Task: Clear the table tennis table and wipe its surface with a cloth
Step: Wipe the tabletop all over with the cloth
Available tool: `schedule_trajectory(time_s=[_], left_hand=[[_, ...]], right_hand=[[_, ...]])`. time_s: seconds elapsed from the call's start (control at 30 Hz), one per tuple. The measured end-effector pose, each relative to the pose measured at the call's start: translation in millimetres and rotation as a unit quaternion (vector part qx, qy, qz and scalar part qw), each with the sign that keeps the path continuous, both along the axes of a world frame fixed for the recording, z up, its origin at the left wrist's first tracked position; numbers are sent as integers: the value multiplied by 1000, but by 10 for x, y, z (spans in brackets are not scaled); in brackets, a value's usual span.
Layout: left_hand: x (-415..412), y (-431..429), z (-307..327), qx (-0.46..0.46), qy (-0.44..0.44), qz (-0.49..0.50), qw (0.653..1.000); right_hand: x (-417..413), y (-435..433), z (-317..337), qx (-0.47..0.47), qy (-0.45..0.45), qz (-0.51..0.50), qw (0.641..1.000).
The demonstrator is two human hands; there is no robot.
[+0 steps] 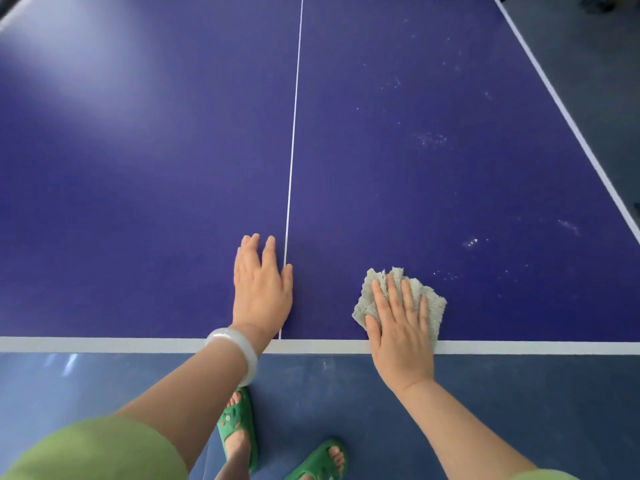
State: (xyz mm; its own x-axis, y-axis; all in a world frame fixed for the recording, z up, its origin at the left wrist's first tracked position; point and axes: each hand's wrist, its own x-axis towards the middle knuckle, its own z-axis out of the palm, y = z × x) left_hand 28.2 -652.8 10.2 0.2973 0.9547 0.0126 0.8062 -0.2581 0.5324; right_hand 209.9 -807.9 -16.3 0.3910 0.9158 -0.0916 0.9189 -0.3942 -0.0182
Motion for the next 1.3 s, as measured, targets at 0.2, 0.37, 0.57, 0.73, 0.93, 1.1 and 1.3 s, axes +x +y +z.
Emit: schedule_trajectory(time_s=[0.2,0.37,0.57,0.73,0.93,1.1,1.3], left_hand=[[759,-322,-262,5,186,-34,982],[795,-334,-352,40,223,-26,974],[826,-333,-332,34,236,-26,971],[832,-345,-325,39,219,-22,975],[845,-346,-304,39,229,-22,972],[842,-345,-296,39,236,-21,971],[857,-348,-285,34,226,-21,973]], right_hand=[[676,-300,20,-14,0,88,996],[888,-414,74,15,4,-153,988],[760,-8,33,13,20,182,983],[1796,178,63,-28,2,17,999],[1276,320,8,15,37,-38,998],[1064,665,-27,14,33,175,984],[1869,604,81,-2,44,-240,970]])
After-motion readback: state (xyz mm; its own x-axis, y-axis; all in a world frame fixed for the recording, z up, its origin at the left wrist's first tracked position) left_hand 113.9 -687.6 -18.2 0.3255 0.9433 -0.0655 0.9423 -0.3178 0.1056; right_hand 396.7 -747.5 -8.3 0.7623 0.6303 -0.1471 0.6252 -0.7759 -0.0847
